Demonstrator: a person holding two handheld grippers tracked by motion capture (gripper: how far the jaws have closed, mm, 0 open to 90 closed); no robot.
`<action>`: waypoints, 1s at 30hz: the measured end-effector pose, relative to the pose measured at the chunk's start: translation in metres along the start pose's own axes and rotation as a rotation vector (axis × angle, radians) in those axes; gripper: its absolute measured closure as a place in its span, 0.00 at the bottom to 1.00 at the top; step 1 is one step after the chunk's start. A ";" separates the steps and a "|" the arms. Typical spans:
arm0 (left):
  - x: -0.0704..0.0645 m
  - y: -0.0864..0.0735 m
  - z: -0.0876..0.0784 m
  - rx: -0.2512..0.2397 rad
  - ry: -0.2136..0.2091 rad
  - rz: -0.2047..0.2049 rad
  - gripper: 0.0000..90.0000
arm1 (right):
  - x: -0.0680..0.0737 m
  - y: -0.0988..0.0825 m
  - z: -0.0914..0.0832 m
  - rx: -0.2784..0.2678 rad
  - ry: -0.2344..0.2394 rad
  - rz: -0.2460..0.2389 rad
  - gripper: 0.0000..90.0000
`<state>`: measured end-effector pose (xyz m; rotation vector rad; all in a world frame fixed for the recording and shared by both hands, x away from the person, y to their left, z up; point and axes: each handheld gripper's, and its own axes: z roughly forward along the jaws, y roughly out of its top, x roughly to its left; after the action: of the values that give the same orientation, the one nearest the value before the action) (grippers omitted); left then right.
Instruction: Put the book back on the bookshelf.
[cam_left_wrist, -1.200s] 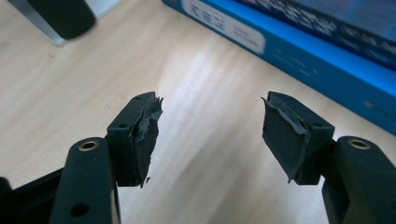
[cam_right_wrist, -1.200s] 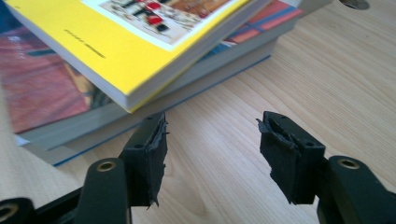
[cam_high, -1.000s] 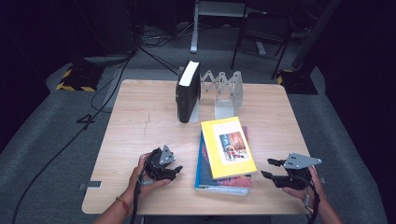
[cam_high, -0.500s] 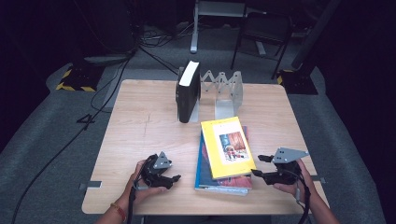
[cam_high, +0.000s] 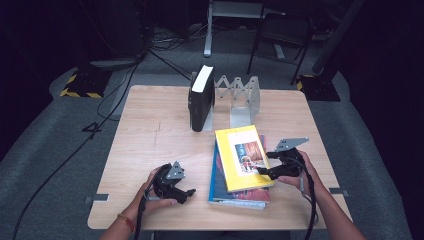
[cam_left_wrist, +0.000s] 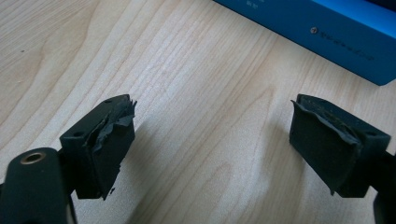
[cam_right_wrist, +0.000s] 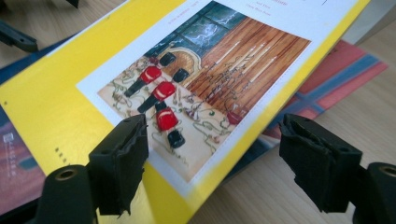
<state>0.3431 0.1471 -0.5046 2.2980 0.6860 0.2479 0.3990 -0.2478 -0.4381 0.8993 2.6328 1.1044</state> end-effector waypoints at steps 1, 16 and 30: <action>0.000 0.001 0.001 0.002 0.002 -0.001 0.14 | -0.004 0.001 0.003 0.004 0.019 0.014 0.24; 0.008 0.050 0.020 -0.051 0.108 -0.013 0.20 | -0.007 0.005 0.006 0.019 0.043 0.005 0.25; 0.022 0.060 0.042 -0.064 0.137 -0.003 0.35 | 0.026 0.007 0.007 -0.009 0.006 -0.095 0.41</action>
<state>0.4005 0.0984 -0.4944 2.2338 0.7392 0.4231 0.3839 -0.2242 -0.4358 0.7613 2.6426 1.0969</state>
